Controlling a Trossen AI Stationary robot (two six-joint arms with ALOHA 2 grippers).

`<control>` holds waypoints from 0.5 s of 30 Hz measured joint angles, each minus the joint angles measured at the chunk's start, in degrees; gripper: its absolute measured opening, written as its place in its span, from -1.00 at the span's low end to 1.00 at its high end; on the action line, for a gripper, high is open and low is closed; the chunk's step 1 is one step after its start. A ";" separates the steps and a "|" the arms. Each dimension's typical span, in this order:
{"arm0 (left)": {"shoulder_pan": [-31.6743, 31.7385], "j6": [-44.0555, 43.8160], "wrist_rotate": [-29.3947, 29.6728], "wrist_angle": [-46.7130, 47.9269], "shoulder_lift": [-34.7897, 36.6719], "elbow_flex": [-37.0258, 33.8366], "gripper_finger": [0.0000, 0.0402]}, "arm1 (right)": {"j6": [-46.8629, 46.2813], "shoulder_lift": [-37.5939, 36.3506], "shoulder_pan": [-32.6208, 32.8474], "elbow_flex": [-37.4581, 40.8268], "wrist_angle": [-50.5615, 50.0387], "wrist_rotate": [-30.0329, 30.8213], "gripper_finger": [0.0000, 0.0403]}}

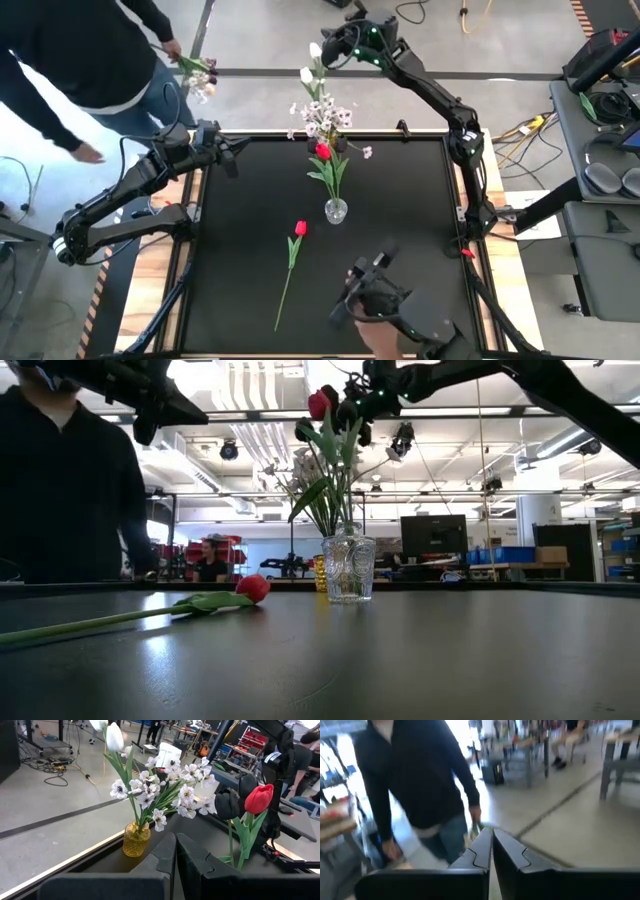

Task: Sort flowers into vase by color
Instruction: Put the white tulip into the yellow vase

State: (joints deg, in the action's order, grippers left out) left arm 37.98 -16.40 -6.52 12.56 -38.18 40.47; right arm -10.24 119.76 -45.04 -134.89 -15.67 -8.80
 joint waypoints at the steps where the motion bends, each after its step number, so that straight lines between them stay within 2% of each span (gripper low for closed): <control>1: 0.02 0.00 -0.01 0.02 -0.04 0.00 -1.00 | -0.78 0.41 -0.02 0.00 2.21 0.00 -0.95; 5: 0.00 -0.21 -0.02 0.14 -0.10 0.00 -1.00 | -3.23 2.31 -0.24 0.00 4.41 -0.17 -0.95; 15: -0.02 -1.67 -0.07 0.38 -0.08 0.00 -1.00 | -3.58 5.04 -0.26 0.07 -0.93 -0.15 -0.95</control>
State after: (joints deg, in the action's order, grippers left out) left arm 37.95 -18.08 -6.59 12.94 -38.26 40.47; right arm -13.82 124.80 -45.30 -134.82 -16.60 -8.95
